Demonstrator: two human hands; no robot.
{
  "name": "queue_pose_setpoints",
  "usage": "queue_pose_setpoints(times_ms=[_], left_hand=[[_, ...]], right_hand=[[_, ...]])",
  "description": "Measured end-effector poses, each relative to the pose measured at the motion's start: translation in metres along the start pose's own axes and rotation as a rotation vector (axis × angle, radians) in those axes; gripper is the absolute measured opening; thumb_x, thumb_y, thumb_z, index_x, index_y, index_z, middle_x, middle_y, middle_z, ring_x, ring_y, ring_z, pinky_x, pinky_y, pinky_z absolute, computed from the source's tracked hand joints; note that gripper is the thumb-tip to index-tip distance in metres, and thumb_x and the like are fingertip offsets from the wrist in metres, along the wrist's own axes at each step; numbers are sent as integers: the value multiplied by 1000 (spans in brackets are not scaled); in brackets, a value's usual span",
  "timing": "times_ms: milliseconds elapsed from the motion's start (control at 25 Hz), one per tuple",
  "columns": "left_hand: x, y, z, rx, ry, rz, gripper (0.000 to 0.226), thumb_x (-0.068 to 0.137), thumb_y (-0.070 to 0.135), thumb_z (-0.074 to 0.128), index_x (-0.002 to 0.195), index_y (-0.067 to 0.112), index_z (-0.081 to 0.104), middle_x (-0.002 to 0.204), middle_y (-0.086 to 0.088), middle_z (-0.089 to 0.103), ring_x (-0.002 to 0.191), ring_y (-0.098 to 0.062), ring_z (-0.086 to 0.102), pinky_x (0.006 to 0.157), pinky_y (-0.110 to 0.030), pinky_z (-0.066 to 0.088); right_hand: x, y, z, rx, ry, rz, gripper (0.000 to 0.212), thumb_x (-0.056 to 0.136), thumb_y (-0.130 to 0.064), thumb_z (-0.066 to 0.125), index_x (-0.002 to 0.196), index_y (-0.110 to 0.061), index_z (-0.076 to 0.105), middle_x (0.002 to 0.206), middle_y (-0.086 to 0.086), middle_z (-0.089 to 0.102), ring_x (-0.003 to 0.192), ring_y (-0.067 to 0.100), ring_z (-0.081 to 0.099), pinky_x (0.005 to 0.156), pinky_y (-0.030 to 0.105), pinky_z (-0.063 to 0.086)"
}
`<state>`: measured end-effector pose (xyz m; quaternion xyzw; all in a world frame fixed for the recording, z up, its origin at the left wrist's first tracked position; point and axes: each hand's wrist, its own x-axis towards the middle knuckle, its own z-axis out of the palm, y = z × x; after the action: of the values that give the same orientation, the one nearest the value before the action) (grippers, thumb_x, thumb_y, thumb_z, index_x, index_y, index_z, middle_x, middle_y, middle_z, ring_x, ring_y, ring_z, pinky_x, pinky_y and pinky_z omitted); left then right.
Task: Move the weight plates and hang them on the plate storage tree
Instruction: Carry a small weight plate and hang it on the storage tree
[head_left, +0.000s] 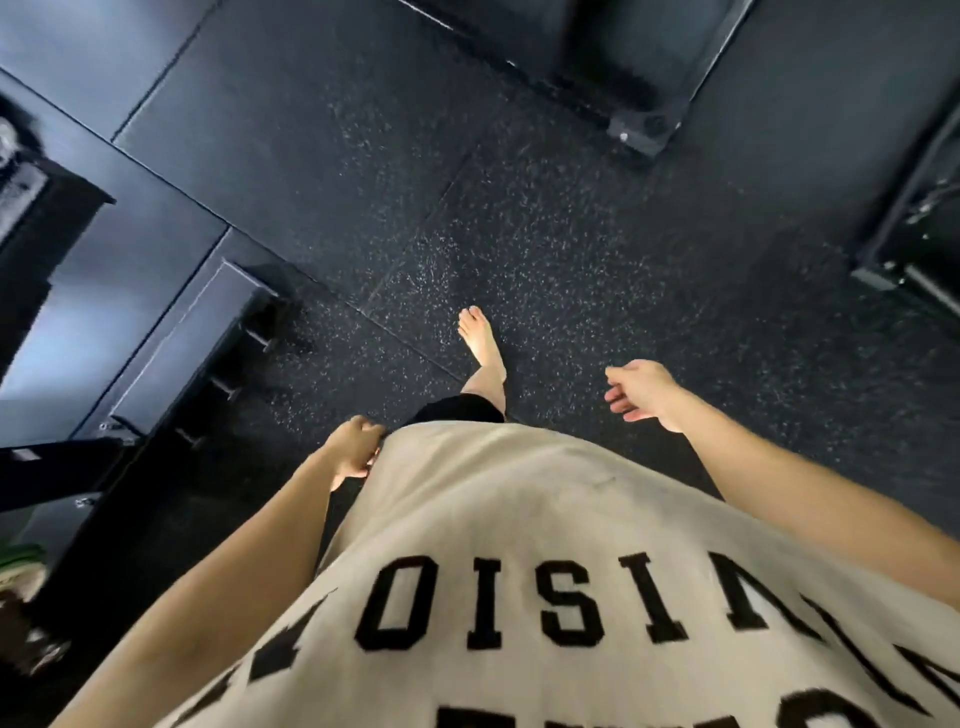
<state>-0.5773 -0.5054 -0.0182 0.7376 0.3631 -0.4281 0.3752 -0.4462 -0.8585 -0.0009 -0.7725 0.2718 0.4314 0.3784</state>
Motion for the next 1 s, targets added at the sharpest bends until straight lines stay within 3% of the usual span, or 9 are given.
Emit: queue_pose_setpoints(times_ms=[120, 200, 240, 320, 400, 520, 680, 880, 1000], left_hand=[[53, 36, -44, 131, -62, 16, 38, 103, 15, 39, 138, 6, 48, 140, -10, 51, 126, -17, 56, 98, -21, 42], [75, 76, -85, -295, 0, -127, 33, 102, 16, 40, 130, 5, 52, 130, -14, 60, 105, -10, 67, 73, -9, 49], [85, 102, -109, -346, 59, -116, 27, 103, 17, 40, 122, 4, 54, 116, -16, 64, 80, -10, 69, 56, -13, 49], [91, 149, -151, -357, 121, -106, 30, 104, 19, 41, 123, -1, 53, 99, -13, 66, 61, -14, 57, 51, -21, 46], [106, 192, -190, -383, 144, -55, 31, 103, 18, 42, 124, -2, 53, 82, -5, 60, 62, -15, 53, 58, -26, 44], [137, 251, -248, -482, 183, -41, 19, 103, 19, 42, 114, 6, 52, 78, -3, 56, 64, -16, 54, 60, -27, 44], [175, 293, -295, -534, 145, -171, 22, 104, 21, 42, 113, 4, 53, 82, -5, 54, 67, -17, 50, 61, -28, 41], [203, 332, -356, -652, 266, -295, 36, 102, 20, 48, 126, -5, 55, 107, -24, 64, 89, -35, 64, 61, -29, 48], [220, 348, -388, -721, 366, -357, 32, 101, 23, 51, 121, -1, 60, 118, -20, 64, 92, -28, 60, 59, -29, 47]], right_hand=[[46, -83, -22, 9, 19, 17, 21, 99, -29, 51, 87, -13, 54, 91, 11, 64, 66, 18, 57, 59, 29, 47], [69, -143, -35, -27, 35, 24, 20, 99, -28, 51, 88, -12, 55, 91, 11, 64, 67, 19, 58, 60, 30, 48], [80, -176, -41, -55, 32, 7, 19, 99, -28, 51, 90, -11, 55, 92, 11, 64, 68, 19, 58, 60, 30, 48], [106, -233, -49, -113, 26, -24, 18, 98, -27, 52, 93, -10, 56, 92, 11, 64, 66, 18, 58, 58, 28, 46], [133, -286, -49, -152, 7, -54, 18, 98, -27, 52, 94, -10, 57, 93, 11, 64, 64, 17, 56, 56, 26, 44], [182, -374, -49, -283, -6, -94, 21, 98, -28, 52, 98, -8, 59, 93, 11, 66, 70, 20, 57, 56, 27, 42], [244, -490, -46, -410, 3, -198, 23, 96, -22, 57, 75, -13, 57, 96, 18, 72, 80, 27, 62, 76, 36, 49], [287, -670, -28, -648, -158, -257, 17, 98, -26, 53, 84, -15, 55, 90, 11, 68, 72, 19, 59, 57, 30, 46], [302, -760, 4, -786, -238, -334, 18, 99, -28, 52, 85, -17, 53, 91, 9, 66, 76, 19, 59, 57, 29, 45]])
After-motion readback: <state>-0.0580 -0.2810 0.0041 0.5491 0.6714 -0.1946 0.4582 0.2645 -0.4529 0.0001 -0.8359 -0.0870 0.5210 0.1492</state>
